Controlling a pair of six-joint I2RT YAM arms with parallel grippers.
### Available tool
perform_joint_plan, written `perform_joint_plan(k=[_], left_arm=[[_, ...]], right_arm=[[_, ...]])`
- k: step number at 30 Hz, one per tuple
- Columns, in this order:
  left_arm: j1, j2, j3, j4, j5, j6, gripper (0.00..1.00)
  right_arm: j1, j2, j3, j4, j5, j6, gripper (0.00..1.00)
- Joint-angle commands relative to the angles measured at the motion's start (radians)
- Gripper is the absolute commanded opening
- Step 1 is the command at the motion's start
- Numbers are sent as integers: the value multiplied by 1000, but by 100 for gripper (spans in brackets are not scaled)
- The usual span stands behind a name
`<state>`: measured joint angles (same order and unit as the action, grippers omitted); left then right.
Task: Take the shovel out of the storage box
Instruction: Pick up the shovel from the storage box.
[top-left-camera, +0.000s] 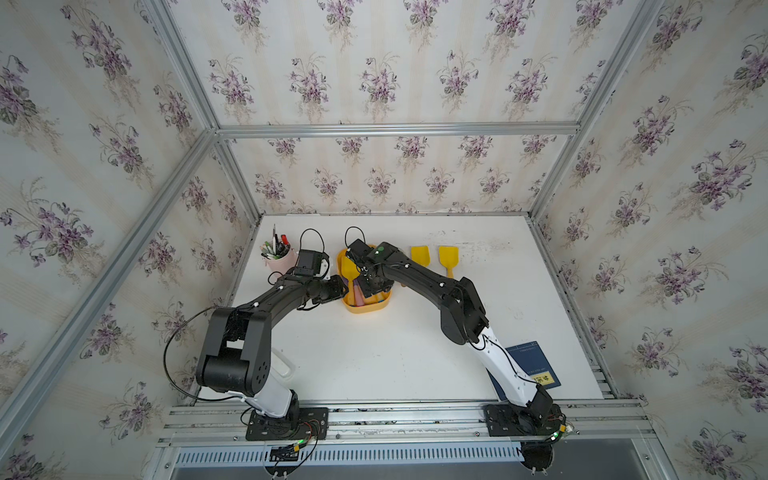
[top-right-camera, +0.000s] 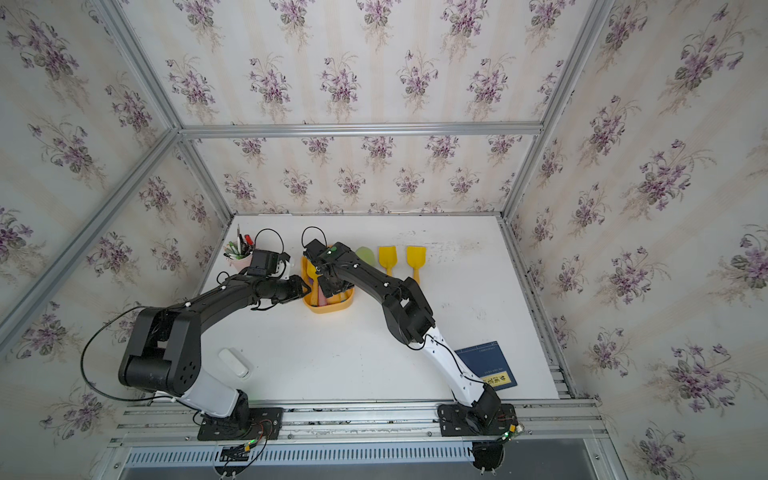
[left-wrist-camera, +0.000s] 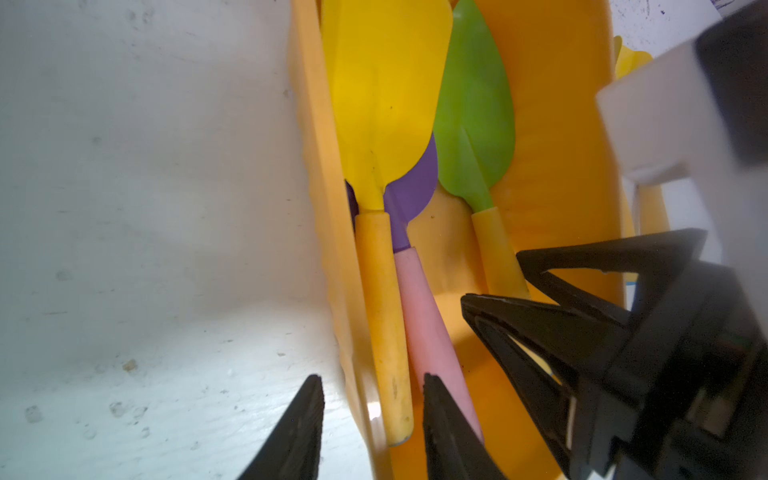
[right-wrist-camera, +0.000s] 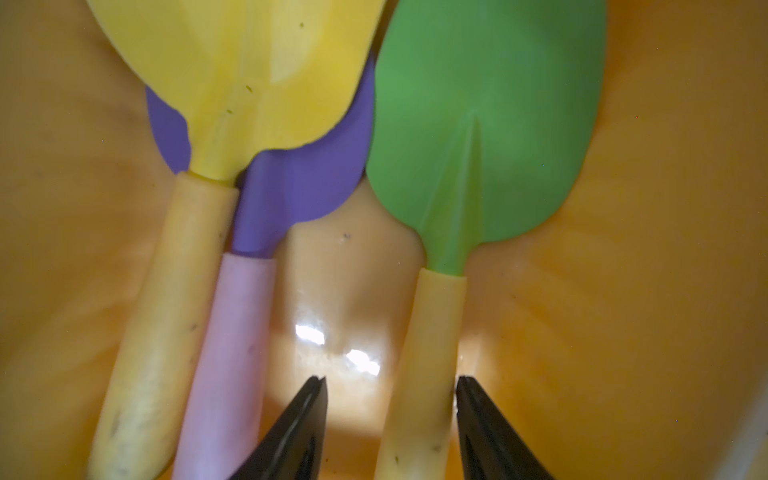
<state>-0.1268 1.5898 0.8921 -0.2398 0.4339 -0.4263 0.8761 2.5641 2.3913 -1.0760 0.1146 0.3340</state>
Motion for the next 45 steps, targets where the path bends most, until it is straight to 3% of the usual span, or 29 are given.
perform_joint_plan(k=[1, 8, 21, 34, 45], left_arm=[[0, -10, -5, 19, -4, 15, 40], [0, -7, -2, 20, 3, 13, 40], [0, -16, 13, 1, 6, 14, 39], [0, -40, 54, -20, 21, 1, 40], [0, -73, 72, -5, 63, -35, 40]], right_arm=[[1, 14, 2, 0, -3, 0, 55], [0, 32, -1, 24, -6, 8, 49], [-8, 7, -9, 36, -20, 42, 20], [-9, -68, -16, 0, 10, 48, 14], [-10, -122, -50, 47, -39, 64, 11]])
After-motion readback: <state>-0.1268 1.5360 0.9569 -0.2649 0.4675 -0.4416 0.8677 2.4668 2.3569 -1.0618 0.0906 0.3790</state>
